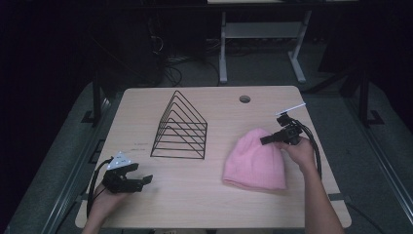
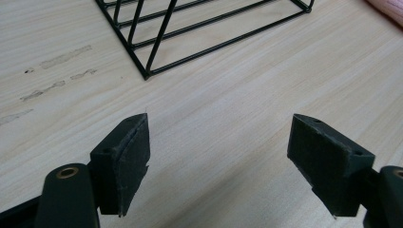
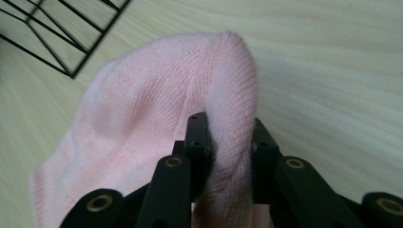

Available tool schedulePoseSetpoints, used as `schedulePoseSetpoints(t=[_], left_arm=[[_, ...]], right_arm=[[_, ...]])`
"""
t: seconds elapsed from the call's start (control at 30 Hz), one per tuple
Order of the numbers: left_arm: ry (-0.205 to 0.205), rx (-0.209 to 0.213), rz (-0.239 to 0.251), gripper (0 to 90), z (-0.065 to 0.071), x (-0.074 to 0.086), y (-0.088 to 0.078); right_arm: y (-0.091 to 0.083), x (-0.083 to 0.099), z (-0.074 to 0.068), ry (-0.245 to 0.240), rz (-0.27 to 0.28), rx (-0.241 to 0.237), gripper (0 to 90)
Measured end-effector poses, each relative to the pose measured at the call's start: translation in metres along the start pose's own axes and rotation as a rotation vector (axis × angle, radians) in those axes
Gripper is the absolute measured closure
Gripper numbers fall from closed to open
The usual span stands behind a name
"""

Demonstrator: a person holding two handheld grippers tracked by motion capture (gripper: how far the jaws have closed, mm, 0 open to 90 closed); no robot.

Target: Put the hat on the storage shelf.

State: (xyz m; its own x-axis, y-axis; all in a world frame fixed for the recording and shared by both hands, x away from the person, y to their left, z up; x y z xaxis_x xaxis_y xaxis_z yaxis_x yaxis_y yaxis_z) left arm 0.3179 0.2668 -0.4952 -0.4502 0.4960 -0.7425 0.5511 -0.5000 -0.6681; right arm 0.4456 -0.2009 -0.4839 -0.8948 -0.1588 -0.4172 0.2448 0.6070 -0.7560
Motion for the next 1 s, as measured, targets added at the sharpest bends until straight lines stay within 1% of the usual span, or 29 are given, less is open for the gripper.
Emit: schedulePoseSetpoints(t=[0.07,0.17,0.27,0.3,0.37,0.43,0.53,0.73,0.77,0.8,0.87,1.0], left_arm=[[-0.002,-0.002,-0.003,22.4,-0.001,0.000,-0.001],[-0.014,-0.006,0.009,22.4,0.000,0.000,0.001],[-0.019,0.004,0.013,22.5,0.001,-0.001,0.001],[-0.012,0.009,0.007,22.6,0.001,-0.001,0.000],[-0.015,0.013,0.011,23.2,0.002,0.000,0.001],[-0.009,0.012,0.007,23.2,0.002,0.000,0.001],[-0.004,0.014,0.004,23.4,0.002,0.001,0.000],[-0.019,0.029,0.010,24.4,0.004,0.000,0.000],[-0.007,0.028,0.009,24.5,0.004,-0.001,0.001],[0.001,0.031,-0.004,24.5,0.004,0.000,0.001],[0.013,0.035,-0.010,24.5,0.005,0.000,0.000],[0.011,0.042,-0.003,24.5,0.006,-0.002,-0.001]], right_arm=[[-0.006,-0.002,-0.004,-0.014,0.015,-0.011,74.8],[-0.016,-0.004,-0.010,-0.031,0.040,-0.030,75.0],[-0.027,-0.005,-0.018,-0.047,0.058,-0.064,75.0],[-0.030,-0.005,-0.021,-0.051,0.060,-0.077,75.0],[-0.038,-0.005,-0.026,-0.065,0.062,-0.084,75.0],[-0.046,-0.006,-0.030,-0.076,0.081,-0.100,75.1],[-0.058,-0.009,-0.037,-0.093,0.101,-0.107,75.3],[-0.081,-0.013,-0.050,-0.138,0.147,-0.116,75.7],[-0.084,-0.013,-0.053,-0.142,0.151,-0.114,75.8],[-0.087,-0.013,-0.054,-0.150,0.150,-0.111,75.8],[-0.092,-0.014,-0.057,-0.159,0.156,-0.103,75.9],[-0.102,-0.016,-0.060,-0.172,0.179,-0.102,76.1]])
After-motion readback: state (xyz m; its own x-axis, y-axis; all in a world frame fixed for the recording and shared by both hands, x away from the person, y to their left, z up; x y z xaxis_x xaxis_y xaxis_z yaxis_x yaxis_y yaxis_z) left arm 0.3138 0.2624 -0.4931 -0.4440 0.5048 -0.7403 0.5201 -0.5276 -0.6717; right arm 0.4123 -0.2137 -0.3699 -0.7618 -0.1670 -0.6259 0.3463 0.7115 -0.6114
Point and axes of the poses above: each handheld gripper's, and its own axes: y roughly forward along the jaws, x roughly out of its underside, z roughly to its right, the point moved 7 cm from there along y, roughly forward along the jaws, and after that the axes turned 10 degrees about y, right-handed, at the moved point
